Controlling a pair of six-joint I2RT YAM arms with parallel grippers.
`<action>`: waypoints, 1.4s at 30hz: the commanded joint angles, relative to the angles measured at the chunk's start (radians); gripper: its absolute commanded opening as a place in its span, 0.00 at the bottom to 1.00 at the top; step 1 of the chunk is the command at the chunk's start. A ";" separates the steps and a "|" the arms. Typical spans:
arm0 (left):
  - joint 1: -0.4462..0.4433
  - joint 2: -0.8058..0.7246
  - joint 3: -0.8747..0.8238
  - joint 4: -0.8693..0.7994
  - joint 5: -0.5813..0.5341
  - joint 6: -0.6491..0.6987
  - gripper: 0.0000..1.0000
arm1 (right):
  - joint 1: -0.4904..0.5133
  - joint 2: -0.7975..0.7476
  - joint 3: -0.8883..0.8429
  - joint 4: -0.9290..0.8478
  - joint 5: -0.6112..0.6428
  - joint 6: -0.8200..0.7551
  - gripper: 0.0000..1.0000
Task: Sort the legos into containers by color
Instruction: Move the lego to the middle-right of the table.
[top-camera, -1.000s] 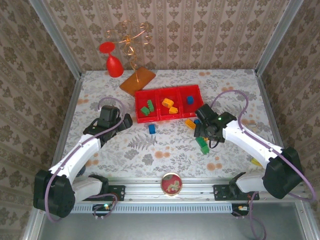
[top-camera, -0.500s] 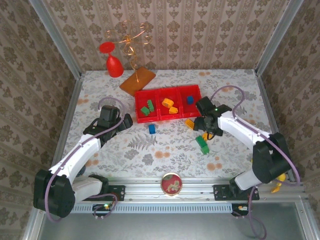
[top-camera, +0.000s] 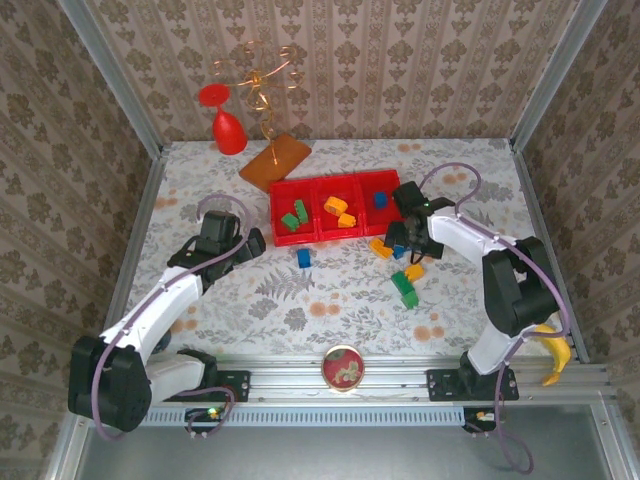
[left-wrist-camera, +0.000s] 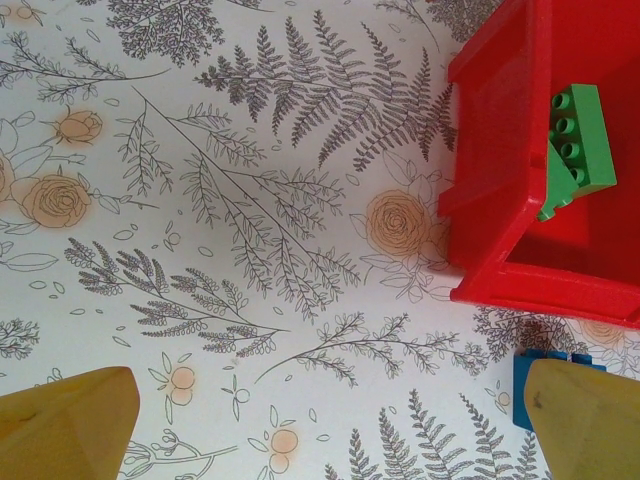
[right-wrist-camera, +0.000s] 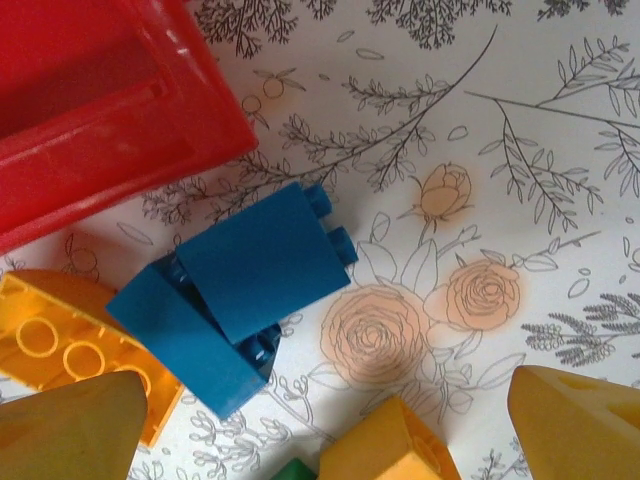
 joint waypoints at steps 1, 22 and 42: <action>0.006 0.007 0.003 0.006 0.006 -0.007 1.00 | -0.010 0.018 0.026 0.022 -0.013 -0.017 0.95; 0.006 0.010 0.007 0.003 0.009 -0.006 1.00 | -0.038 0.056 0.024 0.072 -0.027 -0.016 0.90; 0.006 0.000 -0.002 -0.001 0.005 -0.009 1.00 | -0.074 0.099 0.028 0.099 -0.027 -0.004 0.74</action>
